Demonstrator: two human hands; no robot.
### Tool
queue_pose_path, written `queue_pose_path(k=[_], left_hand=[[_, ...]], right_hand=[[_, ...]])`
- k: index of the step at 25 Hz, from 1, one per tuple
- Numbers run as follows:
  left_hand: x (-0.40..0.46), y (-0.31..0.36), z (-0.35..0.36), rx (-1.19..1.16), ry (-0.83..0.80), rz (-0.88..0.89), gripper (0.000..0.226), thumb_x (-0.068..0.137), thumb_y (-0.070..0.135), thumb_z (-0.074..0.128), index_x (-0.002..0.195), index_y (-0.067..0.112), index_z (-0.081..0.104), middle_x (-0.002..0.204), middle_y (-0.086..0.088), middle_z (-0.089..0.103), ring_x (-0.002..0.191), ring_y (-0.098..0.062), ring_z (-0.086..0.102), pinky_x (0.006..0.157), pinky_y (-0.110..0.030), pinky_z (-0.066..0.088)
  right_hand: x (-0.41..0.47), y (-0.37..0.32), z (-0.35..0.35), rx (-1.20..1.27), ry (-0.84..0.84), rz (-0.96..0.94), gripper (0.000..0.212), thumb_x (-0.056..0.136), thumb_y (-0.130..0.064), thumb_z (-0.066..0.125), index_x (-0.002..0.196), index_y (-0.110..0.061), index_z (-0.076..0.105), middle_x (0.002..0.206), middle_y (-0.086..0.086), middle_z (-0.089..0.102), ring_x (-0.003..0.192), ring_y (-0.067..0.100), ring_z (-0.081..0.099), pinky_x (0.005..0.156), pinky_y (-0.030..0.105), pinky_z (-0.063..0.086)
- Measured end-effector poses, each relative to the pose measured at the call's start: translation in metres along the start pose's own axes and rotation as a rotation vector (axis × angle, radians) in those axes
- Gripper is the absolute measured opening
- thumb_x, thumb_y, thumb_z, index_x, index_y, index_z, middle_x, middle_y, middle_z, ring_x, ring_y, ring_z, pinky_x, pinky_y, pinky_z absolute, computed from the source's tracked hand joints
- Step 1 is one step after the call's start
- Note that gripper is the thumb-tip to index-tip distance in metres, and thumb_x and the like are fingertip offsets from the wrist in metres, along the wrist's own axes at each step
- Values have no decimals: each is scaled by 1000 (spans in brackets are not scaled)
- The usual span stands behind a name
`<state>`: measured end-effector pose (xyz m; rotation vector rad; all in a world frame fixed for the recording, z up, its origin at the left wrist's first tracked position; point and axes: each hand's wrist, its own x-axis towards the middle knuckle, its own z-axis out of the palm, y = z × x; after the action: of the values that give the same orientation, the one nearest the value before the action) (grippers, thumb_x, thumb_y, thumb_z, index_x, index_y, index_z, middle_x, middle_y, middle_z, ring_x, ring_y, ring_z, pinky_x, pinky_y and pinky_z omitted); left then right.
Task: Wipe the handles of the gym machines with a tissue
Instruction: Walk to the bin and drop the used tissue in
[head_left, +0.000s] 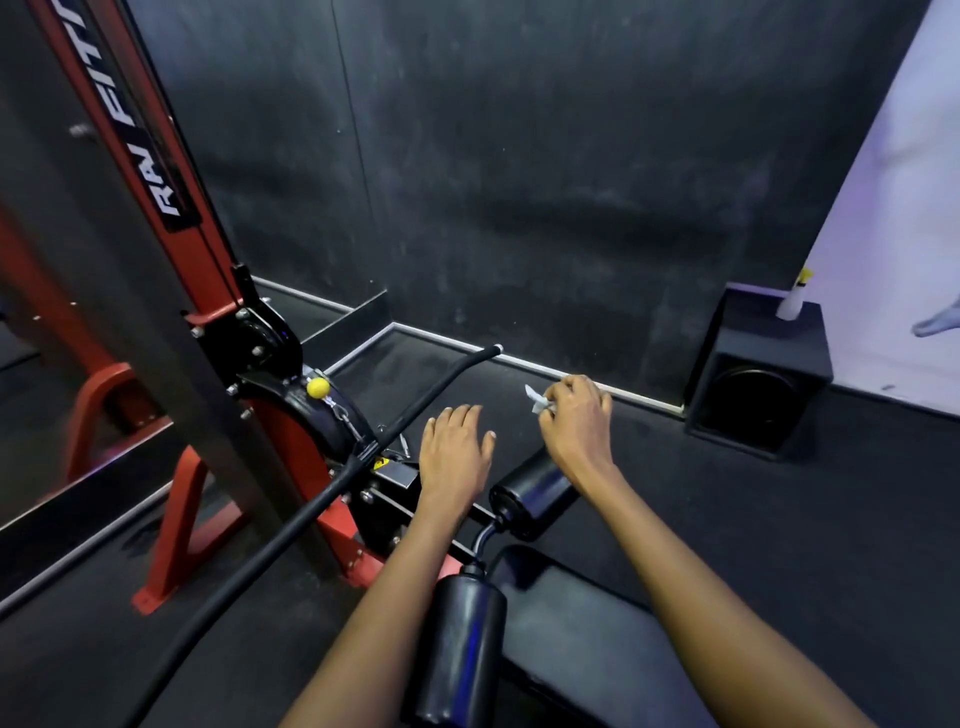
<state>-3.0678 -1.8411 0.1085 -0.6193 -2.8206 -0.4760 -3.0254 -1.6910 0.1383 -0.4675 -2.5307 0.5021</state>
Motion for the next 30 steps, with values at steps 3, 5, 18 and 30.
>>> queue_pose_path(k=[3, 5, 18, 30], left_hand=[[-13, 15, -4, 32, -2, 29, 48, 100, 37, 43, 144, 18, 40, 148, 2, 43, 140, -19, 32, 117, -37, 18], [-22, 20, -5, 42, -15, 39, 48, 100, 37, 43, 145, 18, 40, 148, 1, 43, 141, -19, 31, 117, -37, 18], [-53, 45, -20, -79, -76, 442, 48, 101, 34, 41, 146, 16, 38, 150, -1, 41, 143, -20, 29, 117, -37, 13], [-190, 71, -48, -363, -264, 1054, 49, 102, 35, 39, 147, 17, 36, 150, 0, 40, 143, -19, 28, 118, -36, 12]], right_hand=[[-11, 11, -14, -12, 0, 20, 18, 82, -13, 59, 97, -11, 67, 113, 7, 56, 115, 25, 46, 100, 41, 28], [-22, 17, -19, -17, -8, 35, 19, 82, -12, 58, 98, -11, 67, 114, 7, 55, 117, 24, 46, 101, 40, 27], [-111, 14, -76, -184, 190, 325, 19, 83, -15, 57, 95, -11, 70, 110, 5, 58, 115, 23, 47, 94, 37, 26], [-307, -54, -141, -493, 449, 881, 18, 84, -18, 56, 96, -12, 68, 108, 6, 58, 116, 25, 45, 94, 38, 28]])
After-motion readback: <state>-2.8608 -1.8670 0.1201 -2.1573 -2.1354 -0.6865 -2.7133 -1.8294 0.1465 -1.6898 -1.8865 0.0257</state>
